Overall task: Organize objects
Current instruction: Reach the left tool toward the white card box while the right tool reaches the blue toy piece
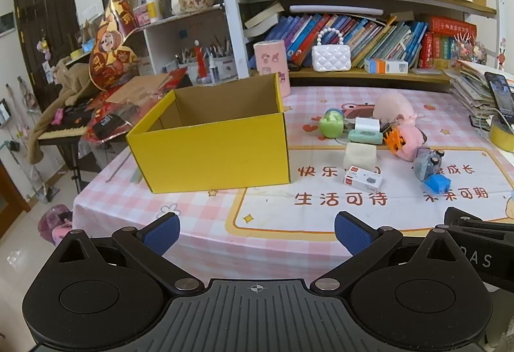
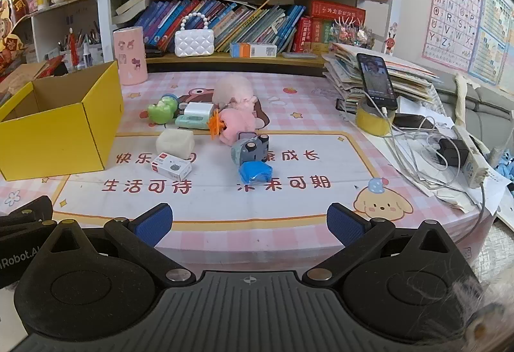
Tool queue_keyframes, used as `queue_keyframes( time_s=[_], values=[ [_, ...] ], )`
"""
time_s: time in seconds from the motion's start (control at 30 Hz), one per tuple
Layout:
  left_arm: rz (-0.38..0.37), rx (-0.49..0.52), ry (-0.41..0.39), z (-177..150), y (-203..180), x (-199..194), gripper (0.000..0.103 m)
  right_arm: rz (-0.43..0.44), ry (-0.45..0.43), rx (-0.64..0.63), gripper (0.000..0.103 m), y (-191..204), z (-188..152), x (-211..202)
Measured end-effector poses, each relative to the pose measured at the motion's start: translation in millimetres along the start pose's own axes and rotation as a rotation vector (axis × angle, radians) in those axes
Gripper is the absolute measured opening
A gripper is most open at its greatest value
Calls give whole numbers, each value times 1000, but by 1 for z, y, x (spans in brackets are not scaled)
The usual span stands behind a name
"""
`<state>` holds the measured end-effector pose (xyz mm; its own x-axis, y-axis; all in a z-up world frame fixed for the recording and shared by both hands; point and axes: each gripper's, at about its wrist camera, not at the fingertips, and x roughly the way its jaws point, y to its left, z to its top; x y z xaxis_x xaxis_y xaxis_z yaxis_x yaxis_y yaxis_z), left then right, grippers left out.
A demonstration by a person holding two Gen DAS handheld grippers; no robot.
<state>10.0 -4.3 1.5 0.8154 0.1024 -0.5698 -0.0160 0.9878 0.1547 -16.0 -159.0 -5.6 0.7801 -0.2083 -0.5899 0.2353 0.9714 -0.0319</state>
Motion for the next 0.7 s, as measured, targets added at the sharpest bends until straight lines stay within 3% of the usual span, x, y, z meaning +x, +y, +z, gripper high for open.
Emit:
queue_keyframes(
  time_s=[0.7],
  values=[
    [18, -87, 98, 22, -22, 49, 103, 81, 97, -24, 103, -12, 35, 64]
  ],
)
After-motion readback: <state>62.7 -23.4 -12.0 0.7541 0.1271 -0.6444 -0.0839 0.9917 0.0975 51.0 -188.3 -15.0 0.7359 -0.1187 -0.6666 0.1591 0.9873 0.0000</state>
